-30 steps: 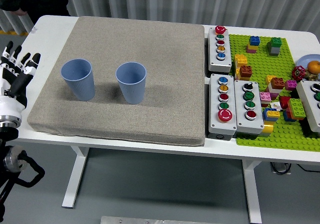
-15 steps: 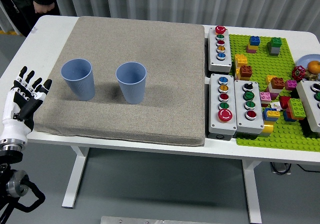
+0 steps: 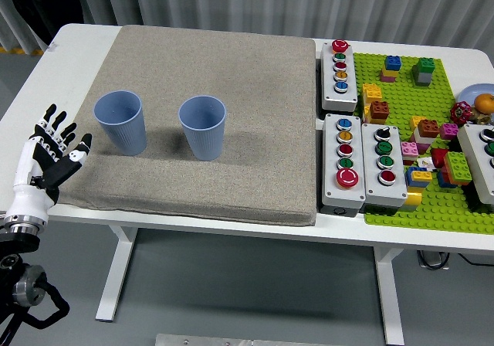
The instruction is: Pick cup pour cup place
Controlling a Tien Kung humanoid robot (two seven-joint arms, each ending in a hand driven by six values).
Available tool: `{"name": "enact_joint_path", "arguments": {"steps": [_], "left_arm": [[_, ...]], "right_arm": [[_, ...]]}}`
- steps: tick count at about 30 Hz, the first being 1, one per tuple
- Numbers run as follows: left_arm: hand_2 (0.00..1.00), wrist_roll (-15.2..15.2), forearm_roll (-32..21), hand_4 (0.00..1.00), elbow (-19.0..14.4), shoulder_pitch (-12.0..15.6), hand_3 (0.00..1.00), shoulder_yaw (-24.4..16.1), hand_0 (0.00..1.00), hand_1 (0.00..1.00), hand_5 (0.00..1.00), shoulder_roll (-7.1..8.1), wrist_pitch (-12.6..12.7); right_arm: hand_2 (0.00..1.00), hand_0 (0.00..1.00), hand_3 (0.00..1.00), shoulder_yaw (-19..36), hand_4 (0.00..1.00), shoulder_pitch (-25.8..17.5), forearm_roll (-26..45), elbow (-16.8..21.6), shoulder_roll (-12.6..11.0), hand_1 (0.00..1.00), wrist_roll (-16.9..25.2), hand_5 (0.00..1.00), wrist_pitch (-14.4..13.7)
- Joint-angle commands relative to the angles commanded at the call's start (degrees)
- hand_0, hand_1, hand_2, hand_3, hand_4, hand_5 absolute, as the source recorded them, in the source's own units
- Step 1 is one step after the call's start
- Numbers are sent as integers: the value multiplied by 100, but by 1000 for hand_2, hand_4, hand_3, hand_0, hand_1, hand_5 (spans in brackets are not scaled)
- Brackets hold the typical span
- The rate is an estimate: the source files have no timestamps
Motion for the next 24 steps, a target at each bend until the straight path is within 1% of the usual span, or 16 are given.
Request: {"name": "enact_joint_path", "arguments": {"steps": [4,5,10,11,13,16,17,18,22,23,24], "left_arm": [[998,3,-4,546,-15,10,998,28,936,923,2,13,-10],[998,3,-1,583,-20,13,998,36,935,921,2,14,-12],[998,24,59,583,-4,31,998,91,935,921,2,1,-36],[998,27,76,809,7,32,998,95,937,924,74,-4,-41],[998,31,102,809,29,33,998,95,937,924,74,-10,-62],[998,91,290,809,75,38,998,48,937,924,74,-12,-216],[998,97,308,900,78,38,998,44,955,951,155,-12,-229],[998,111,345,900,111,34,998,8,955,951,155,-9,-323],[998,171,438,900,166,30,998,-66,955,951,155,-2,-448],[998,176,442,938,173,29,998,-72,966,971,200,0,-459],[998,202,508,938,186,23,998,-84,966,971,200,3,-463]], "right_arm": [[561,701,566,4,2,7,-14,0,0,628,-4,42,10],[561,700,566,3,2,8,-11,0,0,628,-4,40,11],[561,700,566,16,2,6,-41,0,1,628,-6,40,20],[561,700,566,17,2,5,-41,0,2,628,-6,35,21],[561,700,566,19,2,4,-45,0,3,628,-7,35,24],[561,700,566,27,2,5,-58,0,3,628,-5,35,28],[561,700,566,27,2,5,-58,0,3,628,-5,31,28],[561,700,566,26,2,10,-56,0,3,628,-4,31,26],[561,700,566,16,2,15,-43,0,1,628,2,31,25],[561,700,566,15,2,15,-41,0,1,628,3,29,25],[561,700,566,11,2,16,-36,0,0,628,4,29,24]]}}
